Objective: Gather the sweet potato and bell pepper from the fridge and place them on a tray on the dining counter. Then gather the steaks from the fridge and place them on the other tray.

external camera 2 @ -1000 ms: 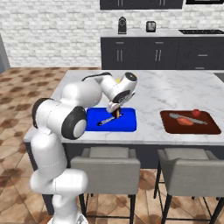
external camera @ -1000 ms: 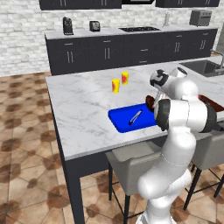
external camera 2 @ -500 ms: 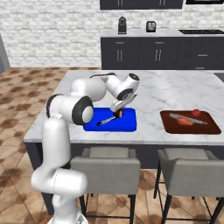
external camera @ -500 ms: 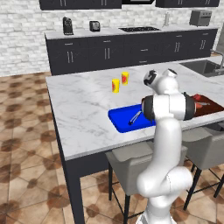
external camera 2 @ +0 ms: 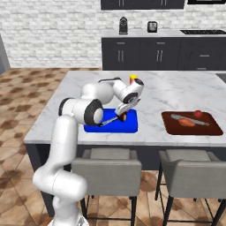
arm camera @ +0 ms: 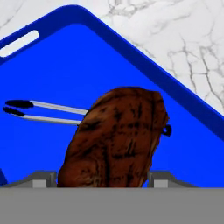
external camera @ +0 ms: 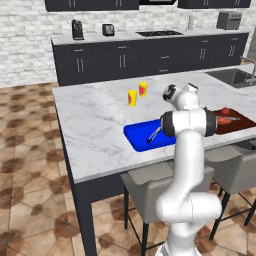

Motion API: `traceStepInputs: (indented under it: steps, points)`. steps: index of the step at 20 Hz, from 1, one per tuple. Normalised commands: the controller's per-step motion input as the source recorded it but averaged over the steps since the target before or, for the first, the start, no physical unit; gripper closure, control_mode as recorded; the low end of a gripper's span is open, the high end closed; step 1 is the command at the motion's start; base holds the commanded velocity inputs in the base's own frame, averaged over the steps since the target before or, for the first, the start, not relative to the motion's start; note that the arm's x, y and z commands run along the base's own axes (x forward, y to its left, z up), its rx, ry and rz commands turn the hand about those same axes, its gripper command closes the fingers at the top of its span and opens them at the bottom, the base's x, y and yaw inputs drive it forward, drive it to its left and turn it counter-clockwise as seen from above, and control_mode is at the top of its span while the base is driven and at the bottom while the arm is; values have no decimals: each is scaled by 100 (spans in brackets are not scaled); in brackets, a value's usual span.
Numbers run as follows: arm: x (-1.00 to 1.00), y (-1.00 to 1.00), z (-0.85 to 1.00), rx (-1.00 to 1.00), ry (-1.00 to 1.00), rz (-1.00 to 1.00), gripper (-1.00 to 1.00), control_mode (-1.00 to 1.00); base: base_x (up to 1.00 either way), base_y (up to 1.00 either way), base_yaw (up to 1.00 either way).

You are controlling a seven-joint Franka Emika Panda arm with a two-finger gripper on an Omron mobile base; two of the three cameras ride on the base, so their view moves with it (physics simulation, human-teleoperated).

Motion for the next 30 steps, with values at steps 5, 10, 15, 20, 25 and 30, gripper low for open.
traceStepInputs:
  steps: [5,10,15,20,25,30]
  points:
    - [27,-8,-41,0,0,0,100,-100,0,0,0]
    - [23,-2,-37,0,0,0,100,-100,0,0,0]
    - [17,0,-24,0,0,0,-100,-100,0,0,0]
    - [-3,1,6,0,-2,0,-100,-100,0,0,0]
    - [-33,19,53,0,-10,0,-100,-100,0,0,0]
    - [-93,20,36,0,-36,0,-100,-100,0,0,0]
